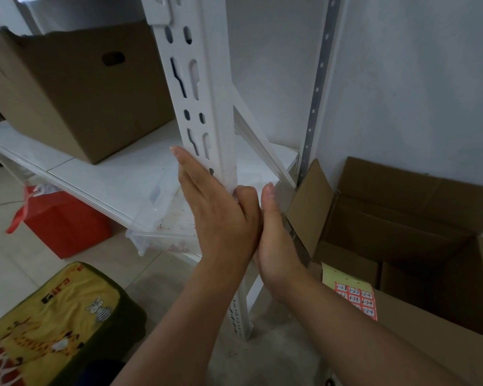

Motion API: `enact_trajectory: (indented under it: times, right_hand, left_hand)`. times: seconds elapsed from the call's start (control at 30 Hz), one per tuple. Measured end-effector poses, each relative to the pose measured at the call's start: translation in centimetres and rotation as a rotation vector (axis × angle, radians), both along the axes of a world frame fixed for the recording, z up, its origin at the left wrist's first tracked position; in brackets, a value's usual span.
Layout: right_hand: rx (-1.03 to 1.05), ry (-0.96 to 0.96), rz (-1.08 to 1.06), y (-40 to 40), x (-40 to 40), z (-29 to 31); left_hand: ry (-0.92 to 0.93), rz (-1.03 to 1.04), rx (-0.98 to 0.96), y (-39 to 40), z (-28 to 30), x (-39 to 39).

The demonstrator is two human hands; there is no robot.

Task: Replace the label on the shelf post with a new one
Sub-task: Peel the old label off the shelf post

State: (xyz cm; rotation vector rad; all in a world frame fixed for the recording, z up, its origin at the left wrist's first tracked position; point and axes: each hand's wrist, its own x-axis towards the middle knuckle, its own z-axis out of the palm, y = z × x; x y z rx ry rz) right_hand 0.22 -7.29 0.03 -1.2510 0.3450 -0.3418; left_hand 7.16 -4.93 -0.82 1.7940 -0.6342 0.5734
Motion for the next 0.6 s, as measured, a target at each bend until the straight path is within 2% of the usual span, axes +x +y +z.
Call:
enact_trajectory:
  times: [0.6]
  right_hand:
    - [-0.014,-0.018,0.031,-0.15,0.01,0.07]
  left_hand:
    - [-0.022,0.005,-0.006,0.00,-0.36,0.31]
